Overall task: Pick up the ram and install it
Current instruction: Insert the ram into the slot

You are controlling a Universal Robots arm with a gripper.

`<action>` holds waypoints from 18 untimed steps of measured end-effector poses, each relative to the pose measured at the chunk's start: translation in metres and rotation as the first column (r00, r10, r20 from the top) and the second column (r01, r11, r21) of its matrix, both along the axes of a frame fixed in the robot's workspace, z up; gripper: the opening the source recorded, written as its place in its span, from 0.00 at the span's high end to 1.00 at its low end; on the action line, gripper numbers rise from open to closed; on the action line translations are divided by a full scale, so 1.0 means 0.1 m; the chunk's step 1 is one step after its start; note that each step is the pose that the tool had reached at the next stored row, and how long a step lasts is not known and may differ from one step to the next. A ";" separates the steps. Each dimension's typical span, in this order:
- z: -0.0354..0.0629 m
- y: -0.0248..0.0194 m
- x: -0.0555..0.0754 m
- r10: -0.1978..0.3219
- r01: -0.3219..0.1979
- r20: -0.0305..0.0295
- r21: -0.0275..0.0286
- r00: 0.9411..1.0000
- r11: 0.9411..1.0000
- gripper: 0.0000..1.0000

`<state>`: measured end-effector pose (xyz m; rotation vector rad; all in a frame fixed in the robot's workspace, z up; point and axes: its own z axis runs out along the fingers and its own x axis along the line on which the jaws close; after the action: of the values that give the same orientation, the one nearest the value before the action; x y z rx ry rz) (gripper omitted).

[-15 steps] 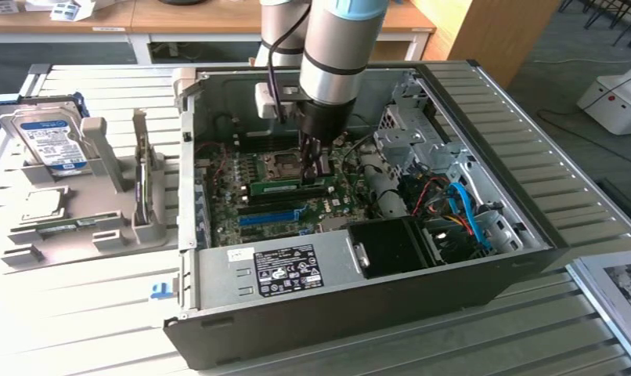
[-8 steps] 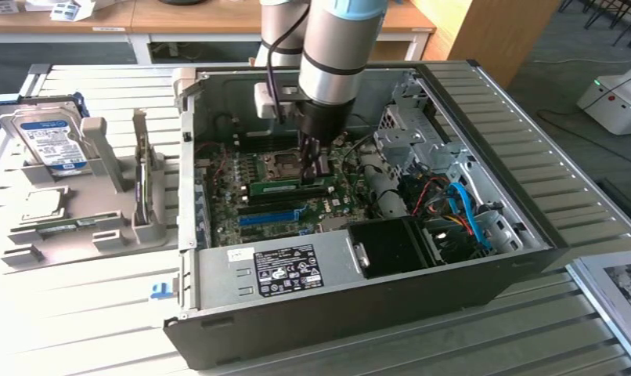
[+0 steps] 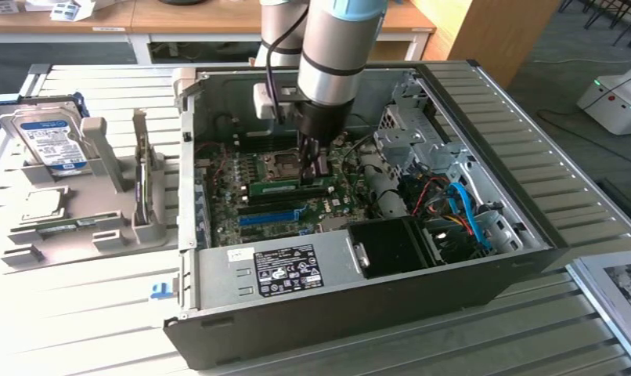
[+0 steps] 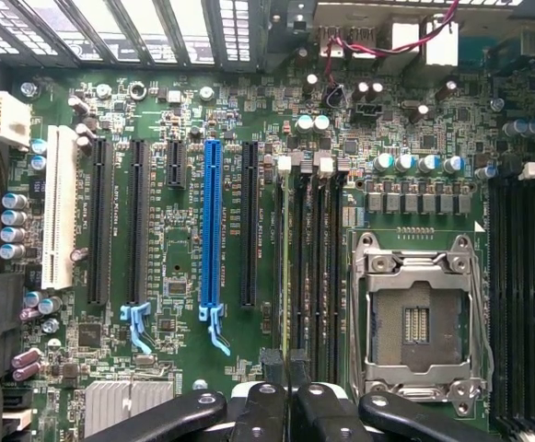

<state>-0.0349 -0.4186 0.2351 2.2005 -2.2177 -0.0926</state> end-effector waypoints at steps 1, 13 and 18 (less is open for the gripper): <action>-0.004 0.000 0.00 0.000 0.000 0.000 0.000 1.000 1.000 0.88; -0.024 0.000 0.00 0.002 -0.002 0.000 0.000 1.000 1.000 0.88; -0.025 0.000 0.00 0.003 -0.003 0.001 0.000 1.000 1.000 0.88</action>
<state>-0.0351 -0.4186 0.2326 2.2045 -2.2143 -0.0917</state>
